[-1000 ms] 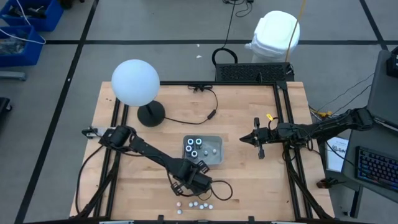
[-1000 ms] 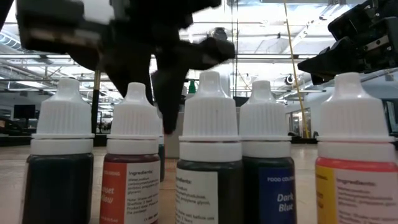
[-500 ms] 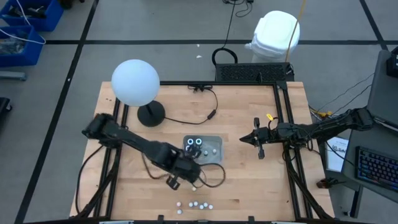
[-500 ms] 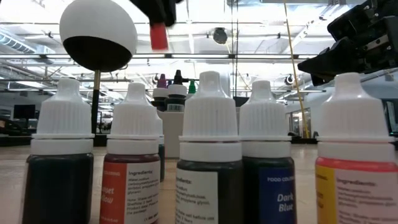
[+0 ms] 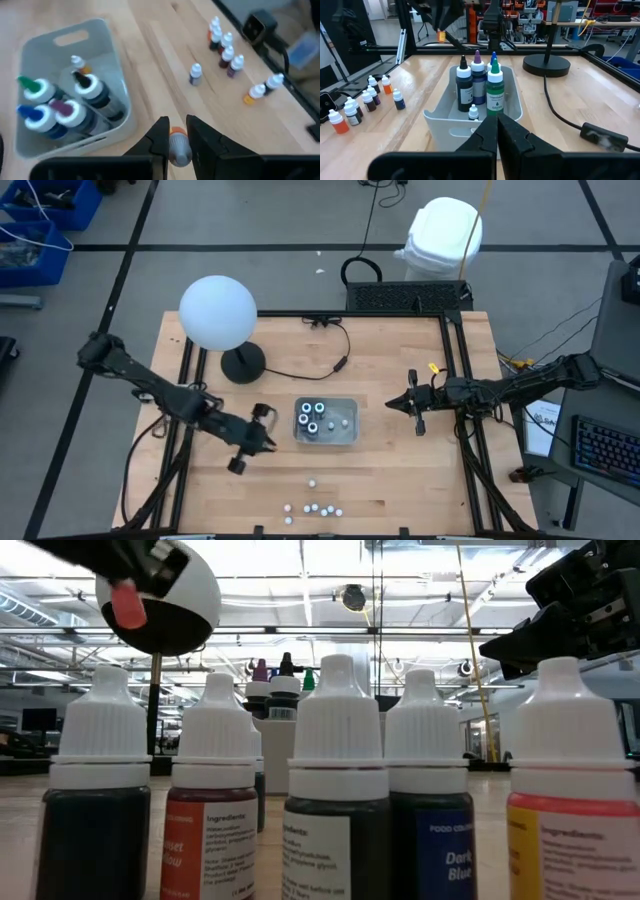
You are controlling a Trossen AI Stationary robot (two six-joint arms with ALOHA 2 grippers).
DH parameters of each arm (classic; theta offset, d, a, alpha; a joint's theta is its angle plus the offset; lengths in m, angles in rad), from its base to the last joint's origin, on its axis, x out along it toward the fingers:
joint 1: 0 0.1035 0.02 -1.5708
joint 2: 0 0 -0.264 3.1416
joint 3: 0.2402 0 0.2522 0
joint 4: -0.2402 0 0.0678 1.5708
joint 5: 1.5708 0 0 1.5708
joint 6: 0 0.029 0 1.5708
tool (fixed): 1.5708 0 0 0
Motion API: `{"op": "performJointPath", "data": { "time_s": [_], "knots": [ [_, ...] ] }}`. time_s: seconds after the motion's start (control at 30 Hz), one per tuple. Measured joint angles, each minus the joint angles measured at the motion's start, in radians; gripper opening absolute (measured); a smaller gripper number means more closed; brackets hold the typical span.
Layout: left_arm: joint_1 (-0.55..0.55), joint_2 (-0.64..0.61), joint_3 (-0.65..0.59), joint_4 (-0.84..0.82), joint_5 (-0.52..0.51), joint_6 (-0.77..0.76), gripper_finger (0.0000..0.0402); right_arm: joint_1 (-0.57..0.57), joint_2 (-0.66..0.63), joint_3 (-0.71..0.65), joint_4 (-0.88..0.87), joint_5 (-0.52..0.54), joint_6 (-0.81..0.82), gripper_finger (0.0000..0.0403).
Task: Pick & Place food coloring
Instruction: Put the small orange food coloring bottle into the gray bin
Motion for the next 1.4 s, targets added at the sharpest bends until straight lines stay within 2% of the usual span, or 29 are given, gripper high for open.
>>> {"op": "performJointPath", "data": {
  "time_s": [0.1,0.2,0.33,0.4,0.5,0.57,0.67,0.87,1.0,1.1,1.23,1.4],
  "knots": [
    [-0.010,-0.083,-0.114,0.131,-0.043,-0.041,0.0058,0.000,0.000,0.000,0.011,0.000,0.000,0.0000],
    [-0.011,-0.125,-0.173,0.194,-0.090,-0.068,0.0055,0.000,0.000,0.000,0.015,0.000,0.000,0.0000],
    [-0.009,-0.119,-0.163,0.187,-0.253,-0.147,0.0057,0.000,0.001,0.000,0.012,0.001,0.000,0.0000],
    [-0.010,-0.098,-0.132,0.183,-0.272,-0.154,0.0060,0.000,0.001,0.000,0.015,0.001,0.000,0.0000],
    [-0.010,-0.052,-0.055,0.183,-0.284,-0.148,0.0060,0.000,0.002,0.000,0.014,0.001,0.000,0.0000],
    [-0.004,-0.010,0.017,0.165,-0.340,-0.146,0.0056,0.000,0.002,0.000,0.014,0.001,0.000,0.0000],
    [0.022,0.081,0.153,0.057,-0.388,-0.135,0.0055,0.000,0.002,0.000,0.014,0.001,0.000,0.0000],
    [0.094,0.306,0.453,-0.172,-0.391,-0.077,0.0058,0.000,0.002,0.000,0.015,0.001,0.001,0.0000],
    [0.150,0.460,0.621,-0.241,-0.372,-0.010,0.0055,0.000,0.002,0.000,0.014,0.001,0.001,0.0000],
    [0.195,0.565,0.728,-0.275,-0.311,0.041,0.0057,0.000,0.002,0.000,0.010,0.001,0.001,0.0000],
    [0.249,0.695,0.826,-0.304,-0.224,0.082,0.0060,0.000,0.002,0.000,0.001,0.001,0.001,0.0000],
    [0.307,0.817,0.905,-0.340,-0.170,0.090,0.0061,0.000,0.002,0.000,-0.008,0.002,0.001,0.0000]
  ]
}}
